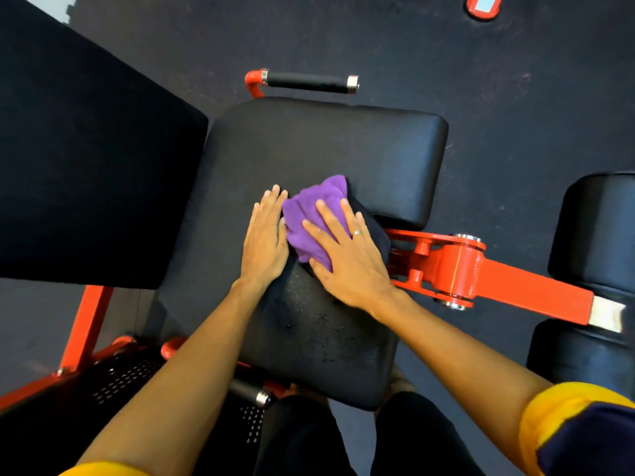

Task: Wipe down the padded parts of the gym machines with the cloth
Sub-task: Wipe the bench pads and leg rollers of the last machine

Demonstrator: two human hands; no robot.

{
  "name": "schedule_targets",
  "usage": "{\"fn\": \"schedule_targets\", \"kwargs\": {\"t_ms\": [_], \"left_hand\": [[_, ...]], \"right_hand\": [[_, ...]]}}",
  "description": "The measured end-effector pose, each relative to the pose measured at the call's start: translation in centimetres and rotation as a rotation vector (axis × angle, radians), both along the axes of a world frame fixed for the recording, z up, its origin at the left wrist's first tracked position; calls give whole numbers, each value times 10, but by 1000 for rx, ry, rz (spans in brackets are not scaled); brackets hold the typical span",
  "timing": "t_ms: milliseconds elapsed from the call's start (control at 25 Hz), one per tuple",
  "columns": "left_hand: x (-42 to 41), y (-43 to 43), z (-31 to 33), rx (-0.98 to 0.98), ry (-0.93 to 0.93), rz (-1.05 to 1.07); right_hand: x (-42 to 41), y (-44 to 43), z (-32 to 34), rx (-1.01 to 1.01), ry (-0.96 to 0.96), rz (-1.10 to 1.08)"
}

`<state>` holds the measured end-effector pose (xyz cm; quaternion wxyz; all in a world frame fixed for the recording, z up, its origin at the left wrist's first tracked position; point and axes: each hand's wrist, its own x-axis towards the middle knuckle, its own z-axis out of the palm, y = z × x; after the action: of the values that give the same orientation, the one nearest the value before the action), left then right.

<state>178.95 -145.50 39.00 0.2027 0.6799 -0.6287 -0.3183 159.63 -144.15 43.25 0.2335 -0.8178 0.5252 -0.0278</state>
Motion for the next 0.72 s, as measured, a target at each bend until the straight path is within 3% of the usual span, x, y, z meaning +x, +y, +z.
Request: {"fn": "schedule_targets", "kwargs": {"t_ms": [120,240,320,520,720], "left_hand": [[8,13,-1,-1,9,62],[18,27,0,8,22,136],[28,40,-1,12,-5,151],[47,77,-4,19,-100,126],[57,106,-6,30,-125,207]], "right_hand": [[-25,-8,0,-75,67,114],[0,-35,-4,-96,129,-81],[34,-26,-1,-72,121,-88],[22,26,3,-76,104,244],[50,-12,-3,-77,181,-52]]}}
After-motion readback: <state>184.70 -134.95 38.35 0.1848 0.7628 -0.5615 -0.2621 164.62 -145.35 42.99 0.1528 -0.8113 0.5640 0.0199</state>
